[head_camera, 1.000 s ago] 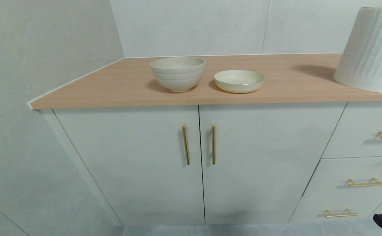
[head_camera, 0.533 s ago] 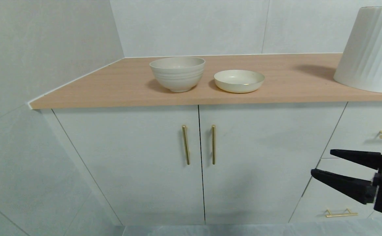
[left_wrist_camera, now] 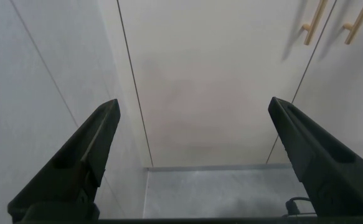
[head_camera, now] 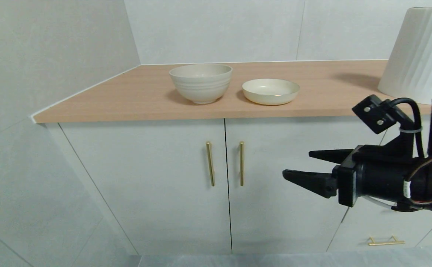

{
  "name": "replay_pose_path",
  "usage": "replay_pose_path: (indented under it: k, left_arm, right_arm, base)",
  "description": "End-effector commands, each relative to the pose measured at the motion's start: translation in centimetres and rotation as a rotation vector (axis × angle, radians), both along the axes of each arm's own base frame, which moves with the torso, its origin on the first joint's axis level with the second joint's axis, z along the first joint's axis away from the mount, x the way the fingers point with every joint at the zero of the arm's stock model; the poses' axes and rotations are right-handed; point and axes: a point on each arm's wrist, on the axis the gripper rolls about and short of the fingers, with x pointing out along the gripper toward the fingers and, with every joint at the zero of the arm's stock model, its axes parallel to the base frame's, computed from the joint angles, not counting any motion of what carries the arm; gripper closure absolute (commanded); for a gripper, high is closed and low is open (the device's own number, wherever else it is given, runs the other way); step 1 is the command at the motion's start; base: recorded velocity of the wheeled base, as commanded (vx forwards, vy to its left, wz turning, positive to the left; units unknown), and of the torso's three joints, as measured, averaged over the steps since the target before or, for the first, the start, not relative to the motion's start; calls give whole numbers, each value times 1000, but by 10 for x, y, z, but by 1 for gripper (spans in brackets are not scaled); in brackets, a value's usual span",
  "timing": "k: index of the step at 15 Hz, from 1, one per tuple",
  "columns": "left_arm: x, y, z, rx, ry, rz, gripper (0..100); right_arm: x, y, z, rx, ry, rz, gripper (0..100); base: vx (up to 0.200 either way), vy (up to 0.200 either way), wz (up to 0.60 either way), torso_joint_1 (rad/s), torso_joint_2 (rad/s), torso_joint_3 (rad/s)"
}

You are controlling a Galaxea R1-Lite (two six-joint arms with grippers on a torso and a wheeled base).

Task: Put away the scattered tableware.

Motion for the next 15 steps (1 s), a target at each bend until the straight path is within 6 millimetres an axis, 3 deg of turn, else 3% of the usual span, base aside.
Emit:
replay_pose_path:
  k: [1,3,7,11,15]
  left_arm:
    - [0,0,0,1,0,0,0]
    - [0,0,0,-1,0,0,0]
    - [0,0,0,-1,0,0,0]
    - [0,0,0,-1,0,0,0]
    - [0,0,0,-1,0,0,0]
  right_arm:
    - [5,24,-15,-45,33,31,0]
    - [3,40,-21,-62,49,62,0]
    - [31,69,-38,48,168,25,0]
    - [53,81,-51,123,187,-13,0]
    - [86,94,-81,161,148,-47,0]
  base:
    - [0,0,0,0,0,0]
    - [0,0,0,0,0,0]
    - [0,0,0,0,0,0]
    - [0,0,0,0,0,0]
    - [0,0,0,0,0,0]
